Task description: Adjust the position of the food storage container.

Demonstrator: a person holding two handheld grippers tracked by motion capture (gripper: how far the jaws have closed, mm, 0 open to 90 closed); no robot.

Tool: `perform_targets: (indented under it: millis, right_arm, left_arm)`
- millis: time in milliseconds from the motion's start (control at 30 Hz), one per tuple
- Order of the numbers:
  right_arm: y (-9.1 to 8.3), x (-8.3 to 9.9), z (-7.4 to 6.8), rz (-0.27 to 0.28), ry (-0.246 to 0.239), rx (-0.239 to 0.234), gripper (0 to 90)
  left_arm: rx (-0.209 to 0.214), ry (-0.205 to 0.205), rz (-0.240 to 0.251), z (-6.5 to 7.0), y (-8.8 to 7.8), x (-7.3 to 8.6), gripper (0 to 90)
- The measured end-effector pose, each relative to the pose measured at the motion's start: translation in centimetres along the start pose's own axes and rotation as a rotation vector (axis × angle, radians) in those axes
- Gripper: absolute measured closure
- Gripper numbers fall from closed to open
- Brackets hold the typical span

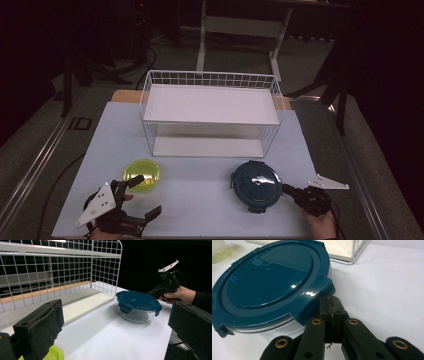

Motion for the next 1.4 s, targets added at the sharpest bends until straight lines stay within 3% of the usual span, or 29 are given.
perform_targets:
  millis: [900,1033,1400]
  right_arm:
    - [4.6,-4.0,-3.4,-0.027,-0.092,-0.077,90.0]
    - [4.9,-4.0,-3.2,-0.017,-0.07,-0.105,90.0]
    - [4.4,-3.6,-3.5,-0.033,-0.087,-0.104,90.0]
  left_arm:
    - [0.011,0.01,-0.016,0.2,0.2,0.1,0.0]
    - [0.011,0.008,-0.015,0.2,0.2,0.2,0.0]
    - [0.012,0.008,-0.02,0.2,0.2,0.2,0.0]
Point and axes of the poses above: each handheld gripper's, and its own axes: y roughly forward along the jaws, x roughly out of its underside, z roughly to its right, the point moved 3 cm from there along y, roughly forward along the jaws, and after that the axes turned 9 degrees about -z, right-handed, at the moved point
